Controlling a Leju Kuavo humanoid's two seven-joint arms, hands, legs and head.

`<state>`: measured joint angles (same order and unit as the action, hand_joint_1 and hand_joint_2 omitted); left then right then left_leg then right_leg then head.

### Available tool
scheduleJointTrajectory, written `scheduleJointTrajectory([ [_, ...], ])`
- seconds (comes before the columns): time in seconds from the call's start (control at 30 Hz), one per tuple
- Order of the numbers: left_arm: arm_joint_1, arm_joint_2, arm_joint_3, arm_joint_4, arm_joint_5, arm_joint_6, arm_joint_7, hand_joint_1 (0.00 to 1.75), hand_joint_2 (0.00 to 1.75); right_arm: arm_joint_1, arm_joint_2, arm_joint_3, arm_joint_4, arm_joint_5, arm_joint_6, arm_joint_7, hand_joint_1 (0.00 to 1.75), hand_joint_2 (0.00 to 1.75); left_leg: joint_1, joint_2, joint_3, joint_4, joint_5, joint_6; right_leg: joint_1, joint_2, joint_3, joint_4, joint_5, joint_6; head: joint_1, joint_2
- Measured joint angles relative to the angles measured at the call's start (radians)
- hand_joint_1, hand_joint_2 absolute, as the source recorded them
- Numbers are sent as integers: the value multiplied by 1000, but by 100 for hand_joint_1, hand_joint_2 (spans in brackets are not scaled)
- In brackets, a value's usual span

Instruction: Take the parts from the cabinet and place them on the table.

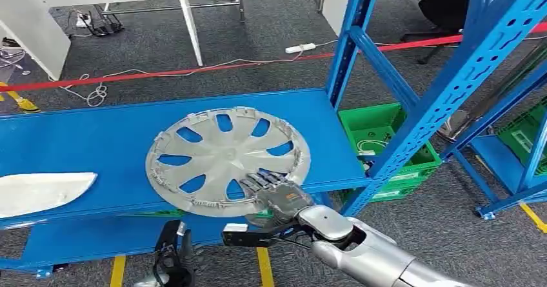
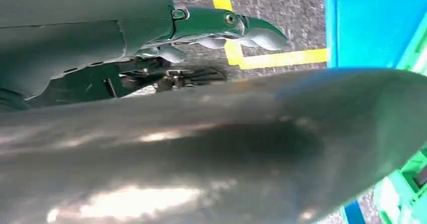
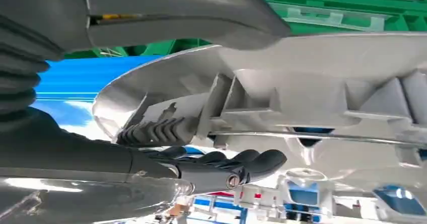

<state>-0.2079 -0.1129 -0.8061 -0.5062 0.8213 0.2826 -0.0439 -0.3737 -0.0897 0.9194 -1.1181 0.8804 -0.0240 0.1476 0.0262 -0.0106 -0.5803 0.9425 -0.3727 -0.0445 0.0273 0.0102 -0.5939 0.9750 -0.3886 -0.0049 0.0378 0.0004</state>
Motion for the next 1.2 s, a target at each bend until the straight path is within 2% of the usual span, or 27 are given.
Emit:
scheduleJointTrajectory([
  [0.17,39,47,5,-2,-8,-63,-72,0,0,0,-46,16,-25,-19,14,-26,0,175,0,0,1,0,0,0,0,-1,1,0,0,0,-1,0],
  [0.33,45,58,8,-2,-17,-70,-78,0,0,-8,-61,31,-35,-34,34,-24,0,175,0,0,1,0,0,0,0,0,1,0,-1,0,0,0],
  [0.37,46,59,9,-2,-18,-70,-77,0,0,-8,-64,32,-36,-35,36,-23,7,175,0,0,2,0,0,0,0,0,2,0,-1,0,0,0],
  [0.4,48,61,10,-2,-19,-70,-77,0,0,-10,-67,35,-38,-38,39,-23,59,175,0,0,2,0,0,0,0,-1,2,0,-1,0,0,0],
  [0.43,49,62,11,-2,-22,-70,-77,0,0,-11,-70,38,-40,-40,42,-23,173,175,0,0,2,0,0,0,0,-1,2,0,-1,0,0,0],
  [0.63,51,67,16,-2,-27,-74,-78,0,0,-16,-77,48,-49,-40,38,-26,175,175,0,0,2,0,0,0,0,-1,3,0,-1,0,0,0],
  [0.97,52,71,29,-2,-42,-76,-79,0,0,9,-85,54,-94,-15,-85,-96,175,175,0,0,2,0,0,0,0,0,2,0,-1,0,0,0],
  [1.2,52,71,34,-2,-42,-76,-79,0,0,25,-88,54,-115,-16,-95,-103,175,175,0,0,1,0,-1,0,0,0,1,0,-1,0,0,0],
])
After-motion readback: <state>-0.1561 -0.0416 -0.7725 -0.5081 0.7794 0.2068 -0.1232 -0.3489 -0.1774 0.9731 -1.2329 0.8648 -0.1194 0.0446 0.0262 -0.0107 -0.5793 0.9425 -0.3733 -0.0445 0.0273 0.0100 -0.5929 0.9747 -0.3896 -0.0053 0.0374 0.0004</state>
